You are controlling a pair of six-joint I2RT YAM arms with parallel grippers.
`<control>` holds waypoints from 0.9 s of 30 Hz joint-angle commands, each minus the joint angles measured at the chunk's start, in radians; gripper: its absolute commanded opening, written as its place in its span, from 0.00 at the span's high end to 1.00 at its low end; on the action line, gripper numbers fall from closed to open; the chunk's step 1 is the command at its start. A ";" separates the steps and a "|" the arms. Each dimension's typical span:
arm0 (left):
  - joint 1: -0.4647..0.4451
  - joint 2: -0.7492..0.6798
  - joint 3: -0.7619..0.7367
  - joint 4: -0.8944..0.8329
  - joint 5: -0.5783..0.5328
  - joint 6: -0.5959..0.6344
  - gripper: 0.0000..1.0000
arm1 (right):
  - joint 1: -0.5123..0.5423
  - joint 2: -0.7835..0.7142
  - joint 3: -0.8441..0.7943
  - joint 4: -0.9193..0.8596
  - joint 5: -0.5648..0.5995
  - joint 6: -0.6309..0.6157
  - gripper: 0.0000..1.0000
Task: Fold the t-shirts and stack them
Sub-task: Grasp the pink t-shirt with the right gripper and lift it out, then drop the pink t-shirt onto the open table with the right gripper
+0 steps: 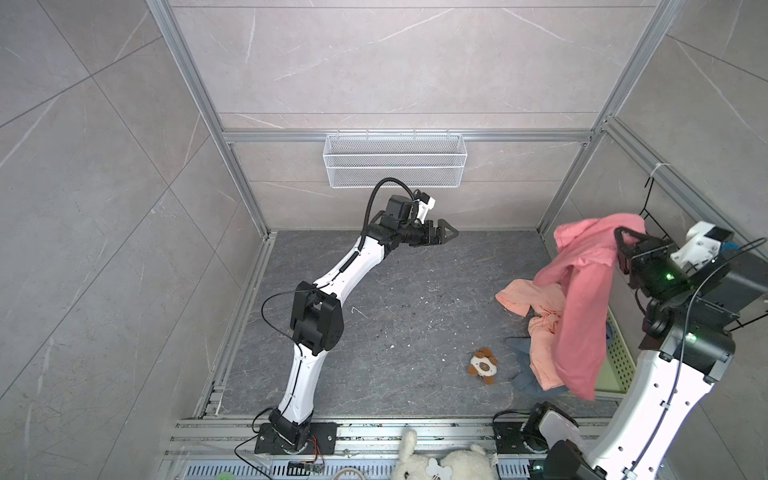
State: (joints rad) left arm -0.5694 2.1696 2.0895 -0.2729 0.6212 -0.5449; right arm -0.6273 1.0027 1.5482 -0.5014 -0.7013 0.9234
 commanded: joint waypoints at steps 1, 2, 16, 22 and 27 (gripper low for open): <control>0.034 -0.131 -0.075 0.156 -0.050 -0.086 0.00 | 0.143 0.091 0.131 0.115 0.004 -0.051 1.00; 0.041 -0.147 -0.094 0.162 -0.062 -0.089 0.00 | 0.195 0.132 0.173 0.105 0.012 -0.072 1.00; 0.169 -0.545 -0.527 0.198 -0.341 -0.003 0.00 | 0.823 0.729 0.752 0.150 -0.004 -0.185 1.00; 0.206 -0.686 -0.619 0.102 -0.529 0.064 0.00 | 0.883 0.783 0.677 0.302 -0.101 -0.069 1.00; 0.210 -0.714 -0.640 0.037 -0.614 0.079 0.00 | 0.827 0.653 0.359 0.169 0.065 -0.199 0.63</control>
State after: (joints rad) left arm -0.3592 1.4780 1.4574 -0.1917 0.0940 -0.5072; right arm 0.2443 1.7515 2.0117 -0.3134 -0.7288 0.7830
